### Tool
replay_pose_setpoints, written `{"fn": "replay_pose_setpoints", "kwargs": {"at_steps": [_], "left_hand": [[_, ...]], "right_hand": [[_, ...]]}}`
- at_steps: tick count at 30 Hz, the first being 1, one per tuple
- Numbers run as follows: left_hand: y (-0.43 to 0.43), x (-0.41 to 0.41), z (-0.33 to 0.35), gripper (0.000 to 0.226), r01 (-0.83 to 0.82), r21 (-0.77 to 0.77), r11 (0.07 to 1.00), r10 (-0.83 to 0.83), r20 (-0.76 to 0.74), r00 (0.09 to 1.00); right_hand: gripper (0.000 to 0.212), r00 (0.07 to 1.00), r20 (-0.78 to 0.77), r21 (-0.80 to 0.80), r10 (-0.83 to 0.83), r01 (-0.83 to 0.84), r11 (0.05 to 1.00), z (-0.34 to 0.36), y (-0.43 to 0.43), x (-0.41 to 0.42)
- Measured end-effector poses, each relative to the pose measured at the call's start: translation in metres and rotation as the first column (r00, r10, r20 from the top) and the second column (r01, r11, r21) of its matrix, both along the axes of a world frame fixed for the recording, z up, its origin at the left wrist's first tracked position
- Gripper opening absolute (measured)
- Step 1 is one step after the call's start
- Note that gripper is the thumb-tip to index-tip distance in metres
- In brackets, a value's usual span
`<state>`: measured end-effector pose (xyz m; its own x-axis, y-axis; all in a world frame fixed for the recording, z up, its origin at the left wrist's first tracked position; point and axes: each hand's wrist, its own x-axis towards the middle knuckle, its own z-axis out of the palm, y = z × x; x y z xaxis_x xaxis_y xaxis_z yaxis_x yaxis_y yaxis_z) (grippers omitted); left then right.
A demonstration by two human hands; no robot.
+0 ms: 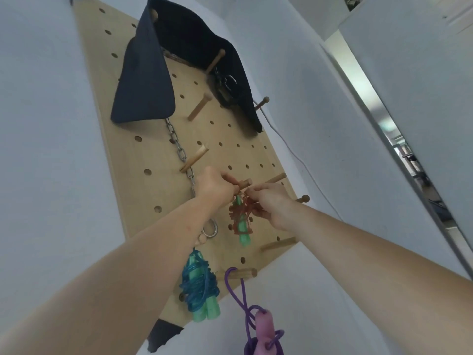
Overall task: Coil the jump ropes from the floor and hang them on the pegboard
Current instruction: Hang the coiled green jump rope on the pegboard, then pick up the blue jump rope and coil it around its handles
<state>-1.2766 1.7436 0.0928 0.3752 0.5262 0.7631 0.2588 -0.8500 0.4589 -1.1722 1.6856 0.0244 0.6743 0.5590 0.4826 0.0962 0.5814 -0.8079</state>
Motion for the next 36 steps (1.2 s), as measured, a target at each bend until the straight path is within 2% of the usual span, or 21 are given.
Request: {"fn": "replay_pose_setpoints", "kwargs": {"at_steps": [4,7,11,16,20,25,30,36], "left_hand": [[-0.004,-0.015,0.006,0.007,0.071,-0.046,0.996,-0.075,-0.080,0.994],[-0.011,-0.035,0.008,0.013,0.129,-0.036,0.991,-0.132,-0.115,0.984],[-0.028,-0.071,-0.004,0.022,0.249,0.048,0.967,-0.226,-0.285,0.931],[-0.059,-0.102,-0.048,0.021,0.380,0.313,0.870,-0.222,-0.440,0.870],[-0.077,-0.107,-0.107,0.020,0.470,0.346,0.812,-0.263,-0.501,0.824],[-0.090,-0.091,-0.206,0.018,0.574,0.228,0.786,-0.351,-0.600,0.719],[-0.101,-0.058,-0.318,0.018,0.622,-0.062,0.781,-0.528,-0.599,0.603],[-0.105,0.000,-0.463,0.018,0.522,-0.356,0.775,-0.616,-0.607,0.501]], "right_hand": [[0.013,0.991,0.131,-0.034,-0.018,0.022,0.999,-0.011,-0.010,0.005],[0.013,0.982,0.172,-0.068,-0.081,0.094,0.993,-0.024,-0.026,0.012],[0.009,0.950,0.265,-0.097,-0.166,0.197,0.976,-0.048,-0.062,0.015],[0.006,0.840,0.486,-0.088,-0.242,0.323,0.942,-0.085,-0.112,0.002],[0.008,0.744,0.607,-0.079,-0.279,0.406,0.911,-0.119,-0.145,-0.006],[0.013,0.718,0.641,-0.130,-0.270,0.449,0.884,-0.179,-0.180,-0.007],[0.017,0.751,0.611,-0.231,-0.252,0.473,0.850,-0.267,-0.207,0.002],[0.018,0.822,0.544,-0.542,-0.167,0.497,0.678,-0.422,-0.221,0.042]]}}
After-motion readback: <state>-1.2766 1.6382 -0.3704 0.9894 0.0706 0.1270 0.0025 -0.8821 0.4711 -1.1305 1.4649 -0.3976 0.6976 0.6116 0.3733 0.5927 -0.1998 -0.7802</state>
